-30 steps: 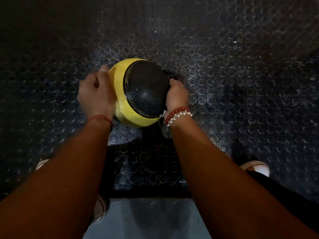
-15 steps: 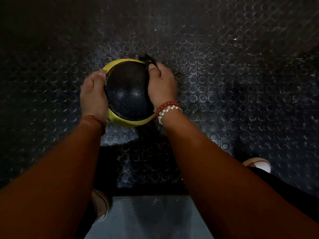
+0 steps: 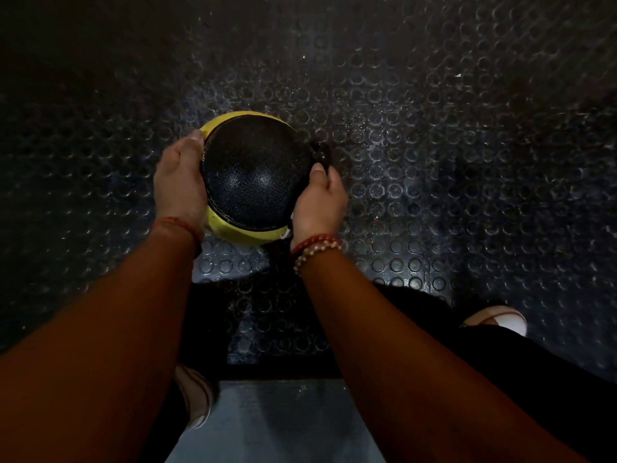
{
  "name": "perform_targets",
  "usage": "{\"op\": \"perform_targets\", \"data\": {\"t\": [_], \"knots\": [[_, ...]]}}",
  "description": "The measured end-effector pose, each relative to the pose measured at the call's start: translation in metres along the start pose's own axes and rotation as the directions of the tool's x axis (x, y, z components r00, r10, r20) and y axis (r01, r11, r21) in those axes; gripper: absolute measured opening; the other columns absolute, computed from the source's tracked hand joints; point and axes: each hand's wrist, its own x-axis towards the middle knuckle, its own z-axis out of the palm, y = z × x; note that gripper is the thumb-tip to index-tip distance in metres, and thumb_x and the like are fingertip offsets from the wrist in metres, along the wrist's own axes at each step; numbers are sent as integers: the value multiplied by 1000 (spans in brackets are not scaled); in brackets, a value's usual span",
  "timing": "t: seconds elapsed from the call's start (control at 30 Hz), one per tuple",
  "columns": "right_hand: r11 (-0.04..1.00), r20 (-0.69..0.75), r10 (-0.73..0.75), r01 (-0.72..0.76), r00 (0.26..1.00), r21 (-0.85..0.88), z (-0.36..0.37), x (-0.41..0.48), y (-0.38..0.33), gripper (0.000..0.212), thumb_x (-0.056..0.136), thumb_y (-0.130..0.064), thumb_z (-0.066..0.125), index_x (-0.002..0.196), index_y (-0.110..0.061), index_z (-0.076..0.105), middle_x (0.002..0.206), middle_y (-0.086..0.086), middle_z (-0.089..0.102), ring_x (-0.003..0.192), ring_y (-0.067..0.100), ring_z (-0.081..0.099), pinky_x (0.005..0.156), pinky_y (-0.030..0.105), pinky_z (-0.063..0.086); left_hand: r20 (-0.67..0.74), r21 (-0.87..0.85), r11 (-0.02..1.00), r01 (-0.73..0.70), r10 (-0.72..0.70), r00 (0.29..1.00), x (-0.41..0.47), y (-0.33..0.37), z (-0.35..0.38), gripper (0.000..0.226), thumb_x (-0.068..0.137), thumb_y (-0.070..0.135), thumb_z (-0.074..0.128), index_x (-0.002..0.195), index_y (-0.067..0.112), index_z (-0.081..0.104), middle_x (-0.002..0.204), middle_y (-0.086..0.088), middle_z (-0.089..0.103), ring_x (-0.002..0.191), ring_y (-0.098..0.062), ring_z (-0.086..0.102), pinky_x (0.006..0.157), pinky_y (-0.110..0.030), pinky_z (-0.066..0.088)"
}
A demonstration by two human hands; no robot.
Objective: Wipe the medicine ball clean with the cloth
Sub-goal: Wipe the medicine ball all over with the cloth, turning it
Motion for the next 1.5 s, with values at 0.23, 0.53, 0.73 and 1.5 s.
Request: {"op": "perform_targets", "data": {"t": [0.23,0.53,0.73,1.5], "knots": [[902,97,-382,394,919,-179,1,-1,-8,31,97,-25,44,117,-13,64,121,5,56,106,15,53,89,25,42,38,-58,998,30,-28,999,2,-1,-8,55,71,63,61,110,24,69,120,0,69,115,-15,63,106,-41,48],[997,273,66,-53,960,-55,-2,44,-26,32,97,-22,46,118,-5,63,118,9,64,110,25,58,103,42,43,20,-86,996,28,-27,999,0,-5,-8,61,78,57,58,123,17,66,124,-2,67,118,-15,61,107,-43,47],[950,201,267,-292,943,111,-6,34,0,27,95,-29,47,106,-11,64,118,8,63,110,27,59,101,44,46,-15,-140,989,50,-52,999,5,-9,-7,44,90,46,58,119,14,67,108,2,68,104,-12,63,104,-42,49],[949,247,278,-304,928,77,-5,39,-1,33,98,-28,45,118,-6,60,121,10,62,111,27,59,101,43,46,79,-225,971,81,-65,995,35,-32,-18,73,61,70,76,112,18,75,117,-5,73,115,-24,66,103,-50,50]]}}
